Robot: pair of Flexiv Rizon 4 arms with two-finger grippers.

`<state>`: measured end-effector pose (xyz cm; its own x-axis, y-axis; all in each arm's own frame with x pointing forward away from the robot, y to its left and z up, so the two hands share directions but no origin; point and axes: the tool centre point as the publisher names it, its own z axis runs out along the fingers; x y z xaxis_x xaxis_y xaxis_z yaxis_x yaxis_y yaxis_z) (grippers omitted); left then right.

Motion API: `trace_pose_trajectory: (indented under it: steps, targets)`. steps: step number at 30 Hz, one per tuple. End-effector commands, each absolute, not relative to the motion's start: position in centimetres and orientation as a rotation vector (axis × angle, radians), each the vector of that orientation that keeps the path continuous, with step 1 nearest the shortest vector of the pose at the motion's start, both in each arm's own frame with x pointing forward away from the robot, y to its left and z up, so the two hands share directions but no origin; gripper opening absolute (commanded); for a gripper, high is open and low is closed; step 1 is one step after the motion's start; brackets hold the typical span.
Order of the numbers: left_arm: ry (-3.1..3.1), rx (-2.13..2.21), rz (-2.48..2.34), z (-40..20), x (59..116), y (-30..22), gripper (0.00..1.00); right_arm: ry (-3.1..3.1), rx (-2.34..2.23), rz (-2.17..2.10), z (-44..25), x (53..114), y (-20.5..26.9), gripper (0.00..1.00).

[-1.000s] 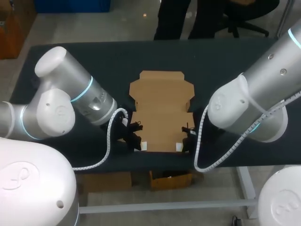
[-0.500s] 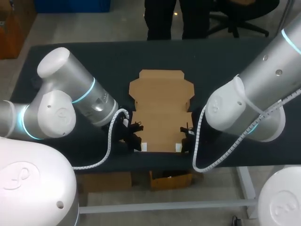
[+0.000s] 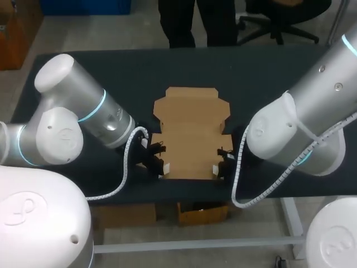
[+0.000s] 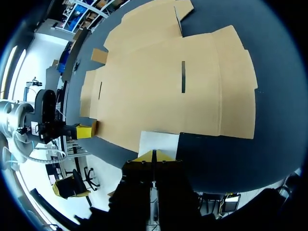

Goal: Assemble the packaging by folding the flat box into shape, placing the metal phone stand inside, and closing the box properly

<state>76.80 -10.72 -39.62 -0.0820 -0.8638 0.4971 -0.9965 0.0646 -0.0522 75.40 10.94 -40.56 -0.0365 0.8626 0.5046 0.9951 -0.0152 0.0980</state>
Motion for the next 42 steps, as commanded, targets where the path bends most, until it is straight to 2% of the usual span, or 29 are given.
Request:
trace_pose_trajectory:
  steps: [1,31,33,35,37,38,39,42]
  targets:
    - [-2.02,1.874,0.565,-38.0,76.2,-9.6,0.0,-1.937,-1.908,-0.691,-38.9,74.9,9.0,0.0]
    - [-1.976,1.872,0.631,-32.9,77.8,-6.1,0.02,-1.909,-1.788,-0.869,-33.5,76.5,3.8,0.0]
    - [-1.972,1.876,0.634,-32.5,78.2,-5.7,0.33,-1.905,-1.776,-0.882,-33.1,76.9,3.3,0.24]
    - [-1.968,1.878,0.638,-32.1,78.5,-5.4,0.59,-1.899,-1.766,-0.89,-32.7,77.2,2.9,0.35]
    - [-1.968,1.877,0.644,-31.6,78.7,-5.2,1.0,-1.9,-1.759,-0.892,-32.3,77.6,2.7,0.49]
    - [-1.969,1.876,0.647,-31.3,78.8,-5.1,1.0,-1.899,-1.752,-0.895,-32.1,77.8,2.6,0.71]
    - [-1.974,1.877,0.653,-31.1,78.9,-5.0,1.0,-1.902,-1.743,-0.897,-31.9,78.1,2.5,0.98]
    - [-1.976,1.877,0.667,-30.5,79.2,-4.6,1.0,-1.91,-1.732,-0.895,-31.3,79.0,2.3,1.0]
